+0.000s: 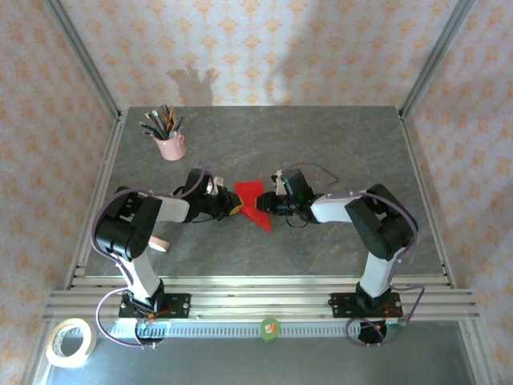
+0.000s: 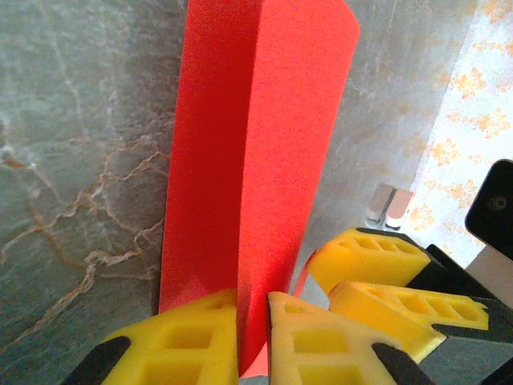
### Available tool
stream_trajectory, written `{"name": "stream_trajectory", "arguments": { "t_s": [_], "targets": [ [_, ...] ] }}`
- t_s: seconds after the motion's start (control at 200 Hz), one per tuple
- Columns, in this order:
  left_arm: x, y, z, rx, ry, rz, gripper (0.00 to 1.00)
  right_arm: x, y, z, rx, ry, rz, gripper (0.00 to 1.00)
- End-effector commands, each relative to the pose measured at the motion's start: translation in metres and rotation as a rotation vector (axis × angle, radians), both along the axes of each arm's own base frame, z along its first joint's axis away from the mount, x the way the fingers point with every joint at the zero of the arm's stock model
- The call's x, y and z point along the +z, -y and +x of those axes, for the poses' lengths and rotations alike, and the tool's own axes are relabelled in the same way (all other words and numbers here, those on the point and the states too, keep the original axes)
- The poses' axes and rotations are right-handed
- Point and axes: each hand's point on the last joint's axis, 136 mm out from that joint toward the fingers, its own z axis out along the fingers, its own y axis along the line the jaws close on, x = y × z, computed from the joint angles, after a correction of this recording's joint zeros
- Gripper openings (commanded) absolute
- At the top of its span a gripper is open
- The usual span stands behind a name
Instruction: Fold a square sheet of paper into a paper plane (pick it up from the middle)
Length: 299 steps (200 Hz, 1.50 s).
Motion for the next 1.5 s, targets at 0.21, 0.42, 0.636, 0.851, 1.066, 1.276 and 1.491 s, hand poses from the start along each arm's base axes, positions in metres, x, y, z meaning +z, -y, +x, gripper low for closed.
{"name": "stream_trajectory", "arguments": {
  "t_s": [0.21,0.42,0.636,0.851,1.066,1.276,1.491],
  "targets": [
    [0.014,-0.001,0.013,0.041,0.024,0.011,0.05,0.024,0.014,0.015,-0.023,0.132,-0.111,0.32],
    [0.021,-0.014,0.020,0.132,-0.007,0.073,0.05,0.036,0.027,0.017,-0.014,0.310,-0.331,0.35],
    [0.027,-0.019,0.022,0.197,-0.043,0.087,0.05,0.043,0.004,-0.001,0.077,0.454,-0.455,0.38],
    [0.033,-0.020,0.026,0.208,-0.042,0.106,0.05,0.025,-0.017,-0.016,0.156,0.484,-0.528,0.40],
    [0.034,-0.018,0.025,0.204,-0.045,0.106,0.05,0.011,-0.020,-0.017,0.180,0.477,-0.557,0.41],
    [0.035,-0.017,0.025,0.204,-0.045,0.102,0.05,0.004,-0.026,-0.018,0.203,0.468,-0.555,0.43],
    [0.035,-0.016,0.024,0.202,-0.046,0.095,0.05,-0.003,-0.027,-0.015,0.206,0.463,-0.568,0.41]
  ]
}}
